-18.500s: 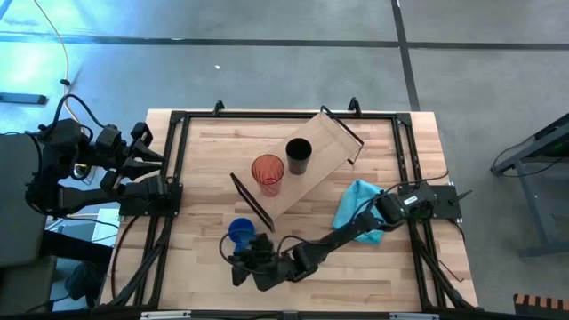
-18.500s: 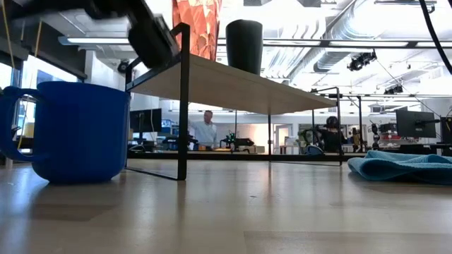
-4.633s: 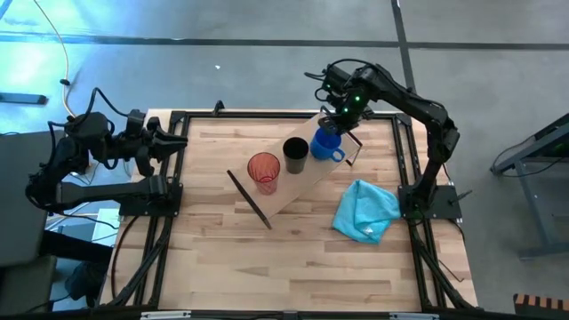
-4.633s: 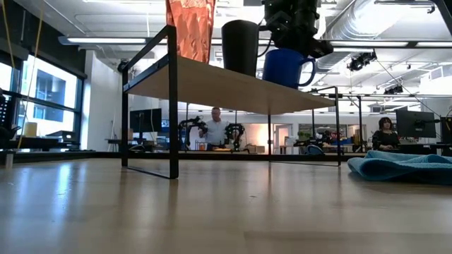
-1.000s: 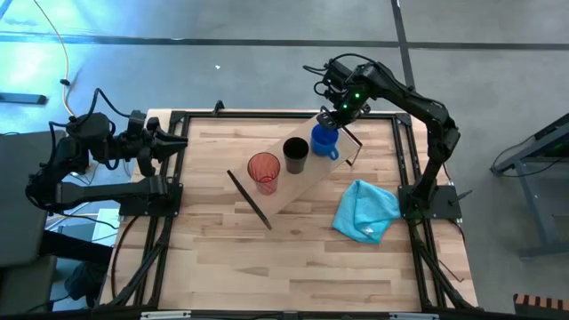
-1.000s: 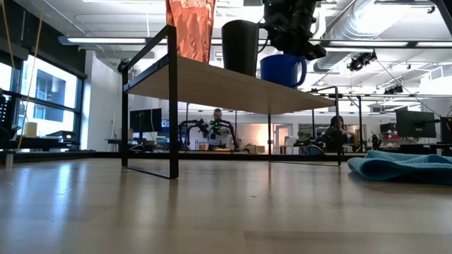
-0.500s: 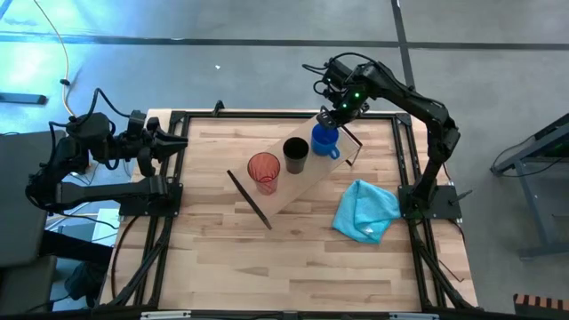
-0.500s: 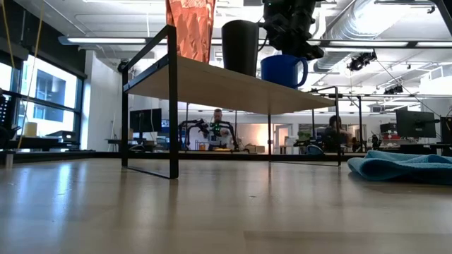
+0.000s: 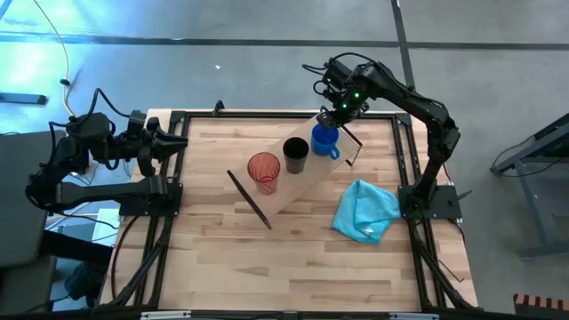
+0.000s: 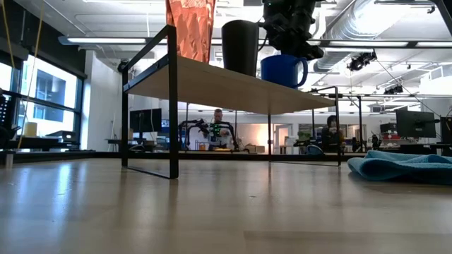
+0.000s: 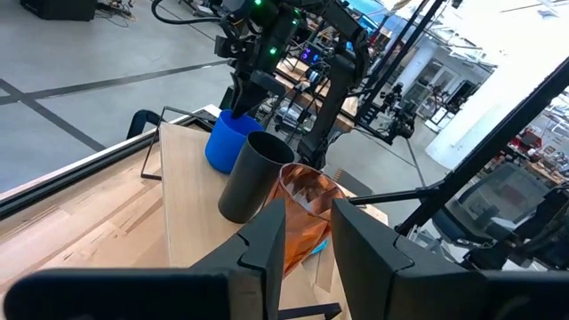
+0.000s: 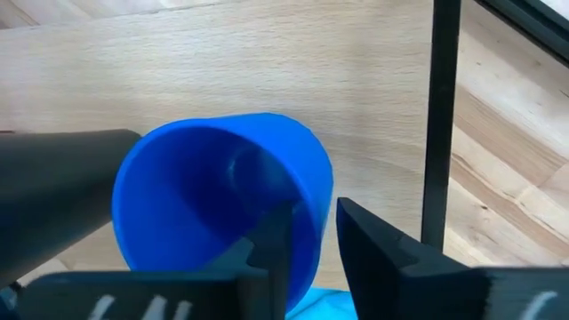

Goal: Stack small to large cups/mugs on shelf
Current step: Put the blue mug on the shelf

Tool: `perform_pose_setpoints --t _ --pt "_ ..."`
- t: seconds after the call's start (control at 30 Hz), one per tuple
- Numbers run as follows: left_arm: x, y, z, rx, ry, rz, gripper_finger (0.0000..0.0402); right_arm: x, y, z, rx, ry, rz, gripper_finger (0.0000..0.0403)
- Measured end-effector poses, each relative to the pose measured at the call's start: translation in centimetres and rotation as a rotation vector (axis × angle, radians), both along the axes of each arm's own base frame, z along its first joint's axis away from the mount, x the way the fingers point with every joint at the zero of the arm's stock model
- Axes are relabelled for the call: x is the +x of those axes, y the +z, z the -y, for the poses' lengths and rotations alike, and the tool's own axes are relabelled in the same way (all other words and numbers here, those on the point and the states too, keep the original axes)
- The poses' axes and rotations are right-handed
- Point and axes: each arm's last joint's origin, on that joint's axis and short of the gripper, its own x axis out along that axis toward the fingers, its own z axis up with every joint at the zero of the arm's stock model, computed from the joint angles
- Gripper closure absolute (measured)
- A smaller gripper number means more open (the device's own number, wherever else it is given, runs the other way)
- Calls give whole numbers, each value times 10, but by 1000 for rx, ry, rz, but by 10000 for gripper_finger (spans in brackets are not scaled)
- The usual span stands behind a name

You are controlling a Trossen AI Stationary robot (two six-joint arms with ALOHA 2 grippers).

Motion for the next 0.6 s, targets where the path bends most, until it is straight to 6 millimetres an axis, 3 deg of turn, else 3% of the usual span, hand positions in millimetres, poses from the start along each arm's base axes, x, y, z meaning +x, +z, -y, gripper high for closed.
perform_pose_setpoints --t 0.43,0.6 --pt "0 0 0 -2 0 -4 318 1 0 1 -13 3 7 299" --pt "0 -1 0 -2 0 -5 318 1 11 1 -43 19 43 299"
